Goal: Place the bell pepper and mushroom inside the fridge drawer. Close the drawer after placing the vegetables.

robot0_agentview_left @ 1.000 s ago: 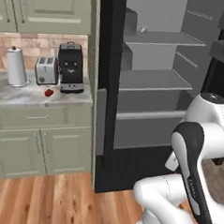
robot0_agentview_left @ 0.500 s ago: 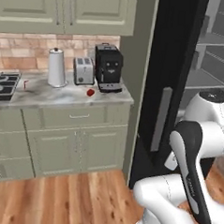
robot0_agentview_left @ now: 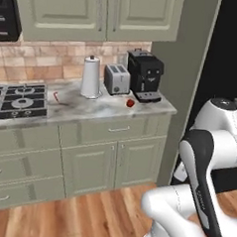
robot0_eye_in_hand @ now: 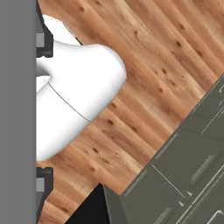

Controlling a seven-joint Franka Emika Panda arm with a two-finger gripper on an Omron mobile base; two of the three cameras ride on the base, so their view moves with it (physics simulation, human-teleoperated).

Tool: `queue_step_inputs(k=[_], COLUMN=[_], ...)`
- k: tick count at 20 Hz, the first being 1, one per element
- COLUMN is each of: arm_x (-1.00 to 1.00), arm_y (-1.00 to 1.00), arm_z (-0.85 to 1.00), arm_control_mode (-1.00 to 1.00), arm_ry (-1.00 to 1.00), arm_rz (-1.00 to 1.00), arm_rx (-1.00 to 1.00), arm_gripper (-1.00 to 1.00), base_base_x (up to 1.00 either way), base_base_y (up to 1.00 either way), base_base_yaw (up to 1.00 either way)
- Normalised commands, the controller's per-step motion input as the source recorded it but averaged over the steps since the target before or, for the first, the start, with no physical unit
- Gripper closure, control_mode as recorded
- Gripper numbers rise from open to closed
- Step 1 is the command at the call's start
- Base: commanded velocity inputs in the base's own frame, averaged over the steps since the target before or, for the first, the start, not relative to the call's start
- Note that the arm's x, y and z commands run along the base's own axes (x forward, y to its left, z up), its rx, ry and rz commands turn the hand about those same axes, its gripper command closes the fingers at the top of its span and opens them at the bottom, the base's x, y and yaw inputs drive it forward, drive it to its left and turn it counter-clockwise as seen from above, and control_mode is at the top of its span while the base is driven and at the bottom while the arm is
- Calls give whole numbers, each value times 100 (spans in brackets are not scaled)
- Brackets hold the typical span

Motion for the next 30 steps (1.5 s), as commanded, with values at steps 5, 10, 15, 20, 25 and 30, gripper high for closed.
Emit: queue_step_inputs(k=[5,10,15,20,25,30], arm_x=[0,0,0,0,0,0], arm_y=[0,0,0,0,0,0], arm_z=[0,0,0,0,0,0], arm_control_mode=[100,100,100,100,100,100], arm_ry=[0,0,0,0,0,0], arm_rz=[0,0,0,0,0,0], arm_rx=[0,0,0,0,0,0], arm_gripper=[-100,-100,-100,-100,-100,-100], base_base_x=[81,82,66,73,71,58], base_base_y=[41,26,17,17,13,-3], base_base_yaw=[-22,-14,-8,-6,-3,0])
